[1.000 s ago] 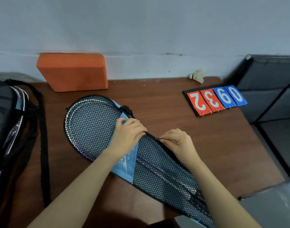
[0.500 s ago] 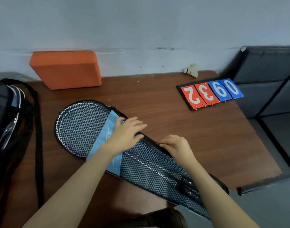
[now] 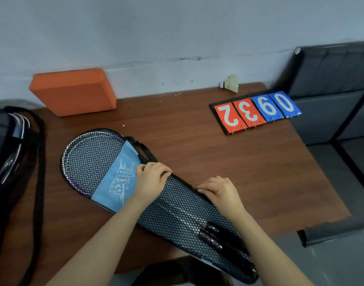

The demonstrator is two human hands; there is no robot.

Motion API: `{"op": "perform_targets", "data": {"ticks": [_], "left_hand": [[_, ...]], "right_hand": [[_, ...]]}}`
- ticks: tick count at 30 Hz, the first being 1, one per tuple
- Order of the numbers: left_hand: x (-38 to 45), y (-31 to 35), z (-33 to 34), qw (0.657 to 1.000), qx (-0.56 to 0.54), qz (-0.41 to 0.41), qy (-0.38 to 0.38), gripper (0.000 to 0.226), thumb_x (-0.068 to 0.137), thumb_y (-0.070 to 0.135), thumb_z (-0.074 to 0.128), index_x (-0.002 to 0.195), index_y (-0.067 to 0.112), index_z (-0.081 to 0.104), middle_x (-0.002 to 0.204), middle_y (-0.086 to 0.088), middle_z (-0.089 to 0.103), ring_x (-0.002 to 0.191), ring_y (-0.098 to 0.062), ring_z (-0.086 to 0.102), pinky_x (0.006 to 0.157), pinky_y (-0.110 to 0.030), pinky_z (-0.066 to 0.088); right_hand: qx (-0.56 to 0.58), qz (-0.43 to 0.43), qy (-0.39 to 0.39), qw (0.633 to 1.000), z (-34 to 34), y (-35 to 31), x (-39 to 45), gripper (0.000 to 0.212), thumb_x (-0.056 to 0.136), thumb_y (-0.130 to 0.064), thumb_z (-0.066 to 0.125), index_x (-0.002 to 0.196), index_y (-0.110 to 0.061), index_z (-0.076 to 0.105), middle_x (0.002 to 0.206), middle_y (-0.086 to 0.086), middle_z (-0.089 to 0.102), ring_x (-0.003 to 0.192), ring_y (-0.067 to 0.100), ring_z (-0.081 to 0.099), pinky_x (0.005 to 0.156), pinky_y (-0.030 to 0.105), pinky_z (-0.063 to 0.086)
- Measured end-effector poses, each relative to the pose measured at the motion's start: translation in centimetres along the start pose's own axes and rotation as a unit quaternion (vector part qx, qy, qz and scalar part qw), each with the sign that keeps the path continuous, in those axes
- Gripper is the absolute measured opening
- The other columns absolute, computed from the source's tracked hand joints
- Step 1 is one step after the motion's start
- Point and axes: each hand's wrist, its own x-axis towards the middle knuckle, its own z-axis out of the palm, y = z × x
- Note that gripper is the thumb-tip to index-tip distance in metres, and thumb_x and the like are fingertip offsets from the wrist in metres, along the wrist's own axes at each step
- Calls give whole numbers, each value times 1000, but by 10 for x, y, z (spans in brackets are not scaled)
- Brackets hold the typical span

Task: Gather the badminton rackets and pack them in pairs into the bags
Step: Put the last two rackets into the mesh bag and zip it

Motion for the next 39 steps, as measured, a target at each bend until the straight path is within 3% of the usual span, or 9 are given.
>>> {"op": "perform_targets", "data": {"ticks": [5,10,14,17,20,24,30,35,39], "left_hand": [[19,4,7,997,14,-64,29,16,92,27,53,95,26,69,102,12,66,107,-12,51,89,-32,20],[21,18,11,997,-5,-73,36,14,90,23,57,94,24,71,107,9,65,113,-15,49,87,-29,17],[2,57,19,999,-12,30,-27,25,93,32,50,113,29,64,126,16,54,128,-11,35,97,-30,10],[-18,92,39,991,1,112,-70,31,91,42,43,105,29,68,117,15,61,123,-13,44,94,-30,12],[-24,101,46,997,-32,43,-50,15,87,37,59,89,29,71,99,16,65,109,-8,49,85,-26,13],[-21,106,50,1000,0,27,-1,9,84,31,65,81,28,72,91,14,66,101,-14,54,83,-26,14],[-23,127,71,997,-40,-29,52,24,85,39,54,85,25,73,93,12,65,102,-14,52,85,-27,18],[-24,135,78,985,-71,-110,115,12,87,23,63,88,18,74,96,4,66,106,-18,52,89,-36,26],[-18,140,81,992,-20,-89,86,14,88,22,60,95,18,71,103,4,65,108,-19,53,91,-33,21]], "right_hand": [[31,63,23,997,-25,37,-26,9,82,-21,69,88,-23,75,83,-11,70,79,8,61,73,33,49],[29,77,44,996,-43,48,-39,8,83,-20,68,87,-22,75,83,-15,68,88,2,55,78,5,33],[49,64,29,996,-44,50,-37,9,83,-20,68,86,-23,75,85,-15,69,86,2,59,78,8,36],[59,35,6,998,-49,52,-33,9,82,-20,68,86,-23,75,86,-12,70,82,4,60,78,22,44],[48,2,-28,998,-56,57,-33,10,83,-21,67,87,-24,75,86,-11,70,81,3,56,77,11,36],[79,16,-39,996,-61,73,-40,10,83,-22,67,88,-27,75,87,-12,70,85,8,59,82,32,45],[118,24,-55,991,-84,98,-55,11,82,-16,68,89,-21,75,84,-10,70,81,3,64,77,30,53],[117,67,-10,991,-103,132,-79,9,81,-13,69,86,-17,76,81,-8,70,79,3,64,77,30,53],[114,74,-4,991,-109,142,-94,9,81,-11,69,86,-15,75,79,-11,68,78,2,63,74,25,53]]}}
